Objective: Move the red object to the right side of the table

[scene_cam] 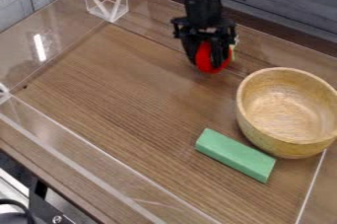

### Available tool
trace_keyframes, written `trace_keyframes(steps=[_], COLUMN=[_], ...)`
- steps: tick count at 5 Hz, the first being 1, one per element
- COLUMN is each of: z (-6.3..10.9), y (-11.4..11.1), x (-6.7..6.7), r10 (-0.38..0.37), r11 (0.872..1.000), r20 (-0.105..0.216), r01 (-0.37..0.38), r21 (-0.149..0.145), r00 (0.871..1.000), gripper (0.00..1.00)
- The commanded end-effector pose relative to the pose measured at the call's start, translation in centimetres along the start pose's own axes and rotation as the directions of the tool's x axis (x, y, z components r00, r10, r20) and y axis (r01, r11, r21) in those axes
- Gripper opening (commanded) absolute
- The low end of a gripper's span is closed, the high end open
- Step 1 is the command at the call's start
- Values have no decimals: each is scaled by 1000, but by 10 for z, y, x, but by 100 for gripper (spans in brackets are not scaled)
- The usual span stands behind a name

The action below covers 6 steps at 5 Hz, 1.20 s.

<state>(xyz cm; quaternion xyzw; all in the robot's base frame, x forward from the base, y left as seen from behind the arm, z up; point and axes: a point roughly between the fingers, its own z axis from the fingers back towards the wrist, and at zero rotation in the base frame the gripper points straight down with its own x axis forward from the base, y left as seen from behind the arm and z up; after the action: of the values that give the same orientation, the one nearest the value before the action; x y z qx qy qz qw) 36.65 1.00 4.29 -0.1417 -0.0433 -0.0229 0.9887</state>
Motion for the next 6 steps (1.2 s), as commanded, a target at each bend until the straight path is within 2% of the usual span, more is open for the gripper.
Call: trace_keyframes(steps=[1,2,3,4,5,6], z=[9,3,-2,-5,14,32], y=[-9,-9,-8,-9,-11,-12], x=[8,7,6,6,7,14], r10=[-70,-92,-110,-120,-114,-109], r11=[998,996,994,993,993,994], r20=[43,42,44,49,55,60], r01=[70,92,110,120,115,110], r21=[-2,-5,-8,-12,-13,-14], r00=[997,995,993,992,992,992], gripper=[100,100,0,0,0,0])
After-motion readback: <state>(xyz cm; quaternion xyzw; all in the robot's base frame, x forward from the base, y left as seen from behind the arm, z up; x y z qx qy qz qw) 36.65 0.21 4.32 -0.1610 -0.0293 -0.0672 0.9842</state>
